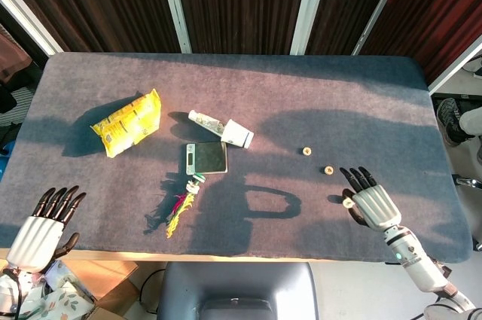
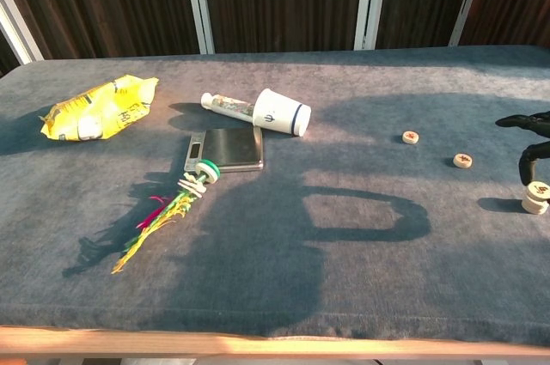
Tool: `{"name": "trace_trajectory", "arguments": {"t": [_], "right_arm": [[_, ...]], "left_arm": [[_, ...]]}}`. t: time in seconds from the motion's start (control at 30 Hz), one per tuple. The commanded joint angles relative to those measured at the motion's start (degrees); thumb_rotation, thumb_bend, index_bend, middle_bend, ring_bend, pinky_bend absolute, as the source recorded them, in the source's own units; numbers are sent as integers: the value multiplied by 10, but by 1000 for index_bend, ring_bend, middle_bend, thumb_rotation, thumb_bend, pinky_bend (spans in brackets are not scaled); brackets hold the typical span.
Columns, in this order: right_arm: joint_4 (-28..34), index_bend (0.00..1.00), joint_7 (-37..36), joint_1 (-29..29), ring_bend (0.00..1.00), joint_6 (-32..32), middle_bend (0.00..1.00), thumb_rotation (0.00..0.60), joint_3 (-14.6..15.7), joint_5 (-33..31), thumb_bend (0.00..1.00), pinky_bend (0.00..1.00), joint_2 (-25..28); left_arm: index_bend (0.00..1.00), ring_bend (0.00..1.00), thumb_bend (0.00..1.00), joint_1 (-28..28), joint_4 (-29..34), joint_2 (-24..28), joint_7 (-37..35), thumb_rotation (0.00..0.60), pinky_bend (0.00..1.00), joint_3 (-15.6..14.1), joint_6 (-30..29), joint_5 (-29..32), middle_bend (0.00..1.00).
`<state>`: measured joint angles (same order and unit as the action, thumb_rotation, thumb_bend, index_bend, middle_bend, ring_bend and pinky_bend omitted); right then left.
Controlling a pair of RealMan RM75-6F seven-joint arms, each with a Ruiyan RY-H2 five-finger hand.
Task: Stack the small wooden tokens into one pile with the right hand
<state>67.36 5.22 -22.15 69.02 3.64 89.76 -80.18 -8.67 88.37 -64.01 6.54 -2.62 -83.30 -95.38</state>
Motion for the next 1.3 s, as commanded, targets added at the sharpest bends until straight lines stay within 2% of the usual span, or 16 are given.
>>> {"name": "trace_trajectory", "arguments": {"t": [0.03,0.7,0.97,1.3], "right_arm": [[-18,618,-8,3,0,-7,0,600,-6,-9,524,0,-8],[-53,616,-27,-1,0,-37,0,600,-21,-26,524,0,-24],[-52,585,-22,-2,0,-42,0,600,-21,-24,524,0,-26],[-40,494,-9,1,0,-46,0,600,-22,-29,524,0,-20]], "left_arm": [[0,0,363,0,0,0,0,600,41,1,0,1,0],[0,0,362,-1,-2,-1,-2,600,41,1,1,2,0],[0,0,363,0,-3,-1,-4,600,41,0,-2,0,0],[0,0,363,-1,-6,-1,-7,600,41,0,-3,-3,0]]}}
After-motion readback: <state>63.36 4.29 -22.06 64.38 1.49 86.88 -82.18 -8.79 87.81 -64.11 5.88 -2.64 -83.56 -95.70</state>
